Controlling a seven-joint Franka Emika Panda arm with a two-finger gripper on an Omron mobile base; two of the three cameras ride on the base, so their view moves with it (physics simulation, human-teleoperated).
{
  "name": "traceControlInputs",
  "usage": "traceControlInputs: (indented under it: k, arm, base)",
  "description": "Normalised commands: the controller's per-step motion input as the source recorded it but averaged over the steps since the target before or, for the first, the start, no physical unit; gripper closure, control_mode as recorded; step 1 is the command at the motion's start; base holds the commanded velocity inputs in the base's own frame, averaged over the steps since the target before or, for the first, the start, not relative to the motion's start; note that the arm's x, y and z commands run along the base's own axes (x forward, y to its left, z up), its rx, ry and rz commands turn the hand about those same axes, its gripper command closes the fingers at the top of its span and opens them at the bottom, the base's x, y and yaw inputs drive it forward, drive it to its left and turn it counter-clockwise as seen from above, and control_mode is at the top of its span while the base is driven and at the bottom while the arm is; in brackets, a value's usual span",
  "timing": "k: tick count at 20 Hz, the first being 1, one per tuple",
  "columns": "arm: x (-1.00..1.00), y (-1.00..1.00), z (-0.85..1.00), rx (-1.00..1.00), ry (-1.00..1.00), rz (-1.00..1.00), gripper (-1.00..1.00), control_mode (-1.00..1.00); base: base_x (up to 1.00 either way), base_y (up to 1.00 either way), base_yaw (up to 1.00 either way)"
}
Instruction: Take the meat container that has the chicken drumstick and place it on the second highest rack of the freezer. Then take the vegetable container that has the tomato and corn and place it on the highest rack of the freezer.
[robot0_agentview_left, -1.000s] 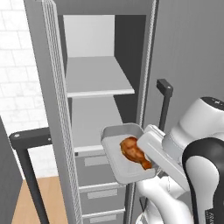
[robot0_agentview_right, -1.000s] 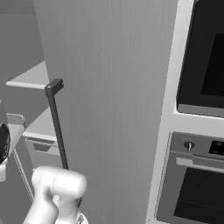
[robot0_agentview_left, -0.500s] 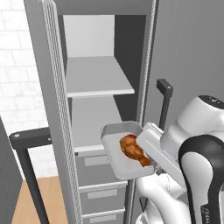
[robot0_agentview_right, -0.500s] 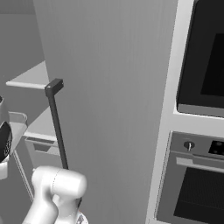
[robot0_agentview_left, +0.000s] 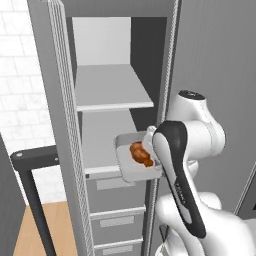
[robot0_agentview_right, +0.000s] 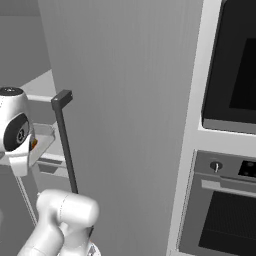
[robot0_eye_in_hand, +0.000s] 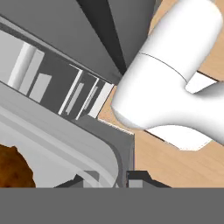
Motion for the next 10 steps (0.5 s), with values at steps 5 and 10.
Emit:
traceControlInputs:
  k: [5,10]
  arm:
    - [0.37,0.06,-0.59,-0.07,0.01,0.0,1.0,-1.0]
    - [0.56,0.09,-0.36,-0.02,-0.1,0.0,1.0,-1.0]
  base:
    - [0.0,0.0,0.0]
    - [0.0,0.0,0.0]
